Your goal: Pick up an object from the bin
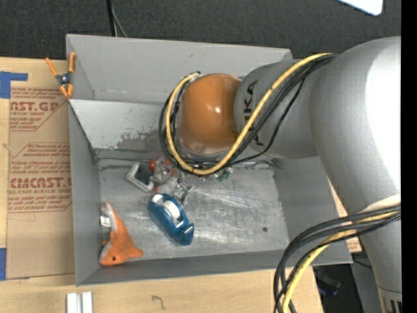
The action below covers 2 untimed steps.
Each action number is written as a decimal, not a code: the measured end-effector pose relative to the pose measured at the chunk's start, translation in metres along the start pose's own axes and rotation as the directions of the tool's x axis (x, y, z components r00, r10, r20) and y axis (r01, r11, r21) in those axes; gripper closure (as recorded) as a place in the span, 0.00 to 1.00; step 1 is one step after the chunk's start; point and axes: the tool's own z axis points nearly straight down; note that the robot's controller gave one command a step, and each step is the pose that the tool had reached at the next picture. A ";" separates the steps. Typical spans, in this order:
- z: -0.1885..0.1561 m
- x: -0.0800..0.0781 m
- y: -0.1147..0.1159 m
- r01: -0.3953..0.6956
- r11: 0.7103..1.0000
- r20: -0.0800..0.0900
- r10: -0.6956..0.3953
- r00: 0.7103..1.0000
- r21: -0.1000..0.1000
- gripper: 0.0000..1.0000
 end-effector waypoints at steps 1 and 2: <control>-0.022 0.000 -0.005 -0.014 1.000 -0.036 0.013 0.999 -0.021 1.00; -0.063 -0.001 -0.008 0.032 0.999 -0.039 -0.033 0.999 -0.027 1.00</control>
Offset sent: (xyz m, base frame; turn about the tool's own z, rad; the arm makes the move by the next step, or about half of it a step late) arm 0.0029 -0.0079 0.0693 -0.0379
